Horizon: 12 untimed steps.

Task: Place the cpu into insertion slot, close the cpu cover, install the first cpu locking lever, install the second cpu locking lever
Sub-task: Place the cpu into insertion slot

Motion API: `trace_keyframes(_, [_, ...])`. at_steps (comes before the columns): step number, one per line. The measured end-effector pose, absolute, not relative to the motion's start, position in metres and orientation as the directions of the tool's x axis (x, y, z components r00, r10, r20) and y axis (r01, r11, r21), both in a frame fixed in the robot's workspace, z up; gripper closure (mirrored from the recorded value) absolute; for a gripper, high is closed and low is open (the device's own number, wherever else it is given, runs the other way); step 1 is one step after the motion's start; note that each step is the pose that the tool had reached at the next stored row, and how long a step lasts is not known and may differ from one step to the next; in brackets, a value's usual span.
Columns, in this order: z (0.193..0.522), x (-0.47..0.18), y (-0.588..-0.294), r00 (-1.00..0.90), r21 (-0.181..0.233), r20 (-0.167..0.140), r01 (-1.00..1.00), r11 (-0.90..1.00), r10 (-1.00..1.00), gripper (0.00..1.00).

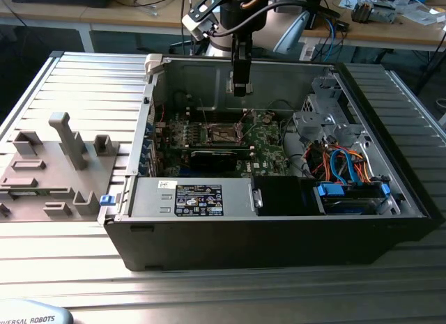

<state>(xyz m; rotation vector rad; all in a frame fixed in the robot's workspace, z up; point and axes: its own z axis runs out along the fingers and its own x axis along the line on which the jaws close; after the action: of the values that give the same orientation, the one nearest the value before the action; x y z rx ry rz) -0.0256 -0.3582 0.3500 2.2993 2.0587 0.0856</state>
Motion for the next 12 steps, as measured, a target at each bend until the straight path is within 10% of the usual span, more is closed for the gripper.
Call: trace_keyframes(12, [0.3458,-0.0257,-0.3582,0.128,0.077,0.005,0.989,-0.128,0.992,0.46])
